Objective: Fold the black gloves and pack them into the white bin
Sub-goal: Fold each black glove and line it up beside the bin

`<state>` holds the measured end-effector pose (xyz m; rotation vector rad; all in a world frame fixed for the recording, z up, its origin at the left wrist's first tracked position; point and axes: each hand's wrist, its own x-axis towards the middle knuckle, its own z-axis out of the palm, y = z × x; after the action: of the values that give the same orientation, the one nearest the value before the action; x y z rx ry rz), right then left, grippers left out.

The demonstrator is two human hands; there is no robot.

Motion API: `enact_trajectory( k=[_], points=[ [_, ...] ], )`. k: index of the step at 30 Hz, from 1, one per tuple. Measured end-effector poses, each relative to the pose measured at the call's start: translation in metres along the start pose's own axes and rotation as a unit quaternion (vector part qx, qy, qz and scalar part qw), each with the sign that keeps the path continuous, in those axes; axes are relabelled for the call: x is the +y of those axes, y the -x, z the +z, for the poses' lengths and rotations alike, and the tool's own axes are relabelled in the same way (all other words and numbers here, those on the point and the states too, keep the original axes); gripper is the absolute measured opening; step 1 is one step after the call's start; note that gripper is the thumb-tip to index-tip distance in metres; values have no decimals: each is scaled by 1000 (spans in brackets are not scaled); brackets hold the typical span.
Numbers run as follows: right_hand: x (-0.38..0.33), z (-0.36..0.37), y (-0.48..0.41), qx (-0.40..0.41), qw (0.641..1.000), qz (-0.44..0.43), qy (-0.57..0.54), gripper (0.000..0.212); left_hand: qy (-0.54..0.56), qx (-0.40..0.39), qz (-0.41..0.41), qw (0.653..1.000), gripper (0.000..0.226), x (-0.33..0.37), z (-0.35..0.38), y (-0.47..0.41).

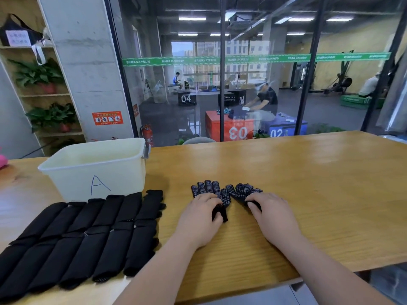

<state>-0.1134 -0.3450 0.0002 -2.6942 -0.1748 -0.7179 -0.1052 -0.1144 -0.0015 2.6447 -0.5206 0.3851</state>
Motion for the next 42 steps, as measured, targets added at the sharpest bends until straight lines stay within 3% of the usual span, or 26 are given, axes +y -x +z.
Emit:
enact_trajectory(
  k=[5, 11, 14, 16, 20, 22, 24, 28, 30, 33, 37, 40, 42],
  points=[
    [-10, -49, -34, 7, 993, -10, -117, 15, 0, -12, -19, 1000, 45, 0, -1, -1],
    [-25, -117, -86, -143, 966, -18, -215, 12, -4, 25, -23, 999, 38, -2, 0, 1],
    [-24, -126, -100, -168, 964, -11, -207, 12, -11, 36, -12, 999, 33, -4, 2, 1],
    [-21, -127, -109, -148, 971, -7, -186, 13, -7, 41, -14, 999, 33, -4, 2, 2],
    [-20, -132, -114, -3, 987, -38, -158, 12, -10, 40, -27, 999, 38, -3, 3, 2],
    [-20, -132, -106, 29, 981, -65, -178, 12, -15, 40, -30, 999, 41, -3, 3, 2],
    [-17, -116, -89, 6, 981, -96, -170, 12, -24, 36, -31, 999, 45, -3, 3, 1],
    [-1, -49, -29, -149, 976, -137, -75, 13, -36, 9, -40, 999, 49, -3, 4, -2],
    [6, -24, -2, -187, 971, -137, -65, 3, -39, 1, -46, 998, 49, -3, 5, -3],
    [8, -18, 4, -154, 979, -104, -83, 20, -49, 5, -52, 997, 50, -3, 6, -4],
    [-1, -13, -19, -85, 992, -59, -77, 24, -62, -27, -28, 997, 58, -5, 7, -6],
    [-5, 7, -30, -218, 976, -22, 12, 58, -85, -121, -16, 989, 65, -5, 8, -10],
    [-4, 18, -30, -294, 953, -9, 79, 67, -107, -159, -21, 981, 67, -5, 8, -13]
  ],
)
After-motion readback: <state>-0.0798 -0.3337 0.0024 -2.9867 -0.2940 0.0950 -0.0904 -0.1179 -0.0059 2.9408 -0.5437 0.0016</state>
